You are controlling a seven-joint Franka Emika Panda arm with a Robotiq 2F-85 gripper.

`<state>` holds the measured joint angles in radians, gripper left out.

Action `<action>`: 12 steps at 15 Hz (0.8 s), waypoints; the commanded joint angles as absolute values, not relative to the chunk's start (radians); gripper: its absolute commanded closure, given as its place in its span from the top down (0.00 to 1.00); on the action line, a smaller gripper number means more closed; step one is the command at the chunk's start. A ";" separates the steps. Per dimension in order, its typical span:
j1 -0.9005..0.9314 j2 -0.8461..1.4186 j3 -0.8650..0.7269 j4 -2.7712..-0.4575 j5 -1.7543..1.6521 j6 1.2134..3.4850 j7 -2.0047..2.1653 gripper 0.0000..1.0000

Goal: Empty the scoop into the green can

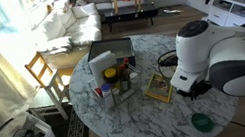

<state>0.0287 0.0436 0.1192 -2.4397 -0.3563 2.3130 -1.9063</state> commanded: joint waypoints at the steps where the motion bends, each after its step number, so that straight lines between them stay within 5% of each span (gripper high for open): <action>1: 0.054 0.071 0.110 -2.420 -0.405 2.255 -1.883 0.02; 12: 0.205 0.356 0.179 -2.221 -0.694 1.860 -1.728 0.02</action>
